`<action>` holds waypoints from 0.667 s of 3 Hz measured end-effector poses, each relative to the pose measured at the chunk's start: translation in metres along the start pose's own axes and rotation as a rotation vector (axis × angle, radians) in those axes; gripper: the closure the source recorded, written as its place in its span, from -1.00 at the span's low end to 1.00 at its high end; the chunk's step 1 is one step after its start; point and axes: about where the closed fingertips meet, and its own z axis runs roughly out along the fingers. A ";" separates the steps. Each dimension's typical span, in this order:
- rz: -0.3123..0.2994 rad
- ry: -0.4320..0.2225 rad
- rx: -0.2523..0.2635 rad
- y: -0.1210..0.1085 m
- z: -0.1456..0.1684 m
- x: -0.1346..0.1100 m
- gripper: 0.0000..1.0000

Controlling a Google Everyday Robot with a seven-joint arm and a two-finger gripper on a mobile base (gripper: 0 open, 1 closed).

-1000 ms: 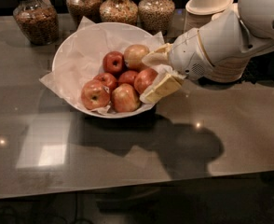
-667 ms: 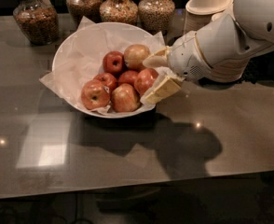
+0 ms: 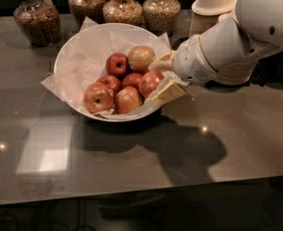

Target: Pick apple from white bowl

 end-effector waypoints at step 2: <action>0.005 0.090 -0.012 0.000 0.017 0.005 -0.28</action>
Offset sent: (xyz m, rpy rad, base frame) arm 0.0082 0.0092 -0.0254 -0.1355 0.0348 -0.0274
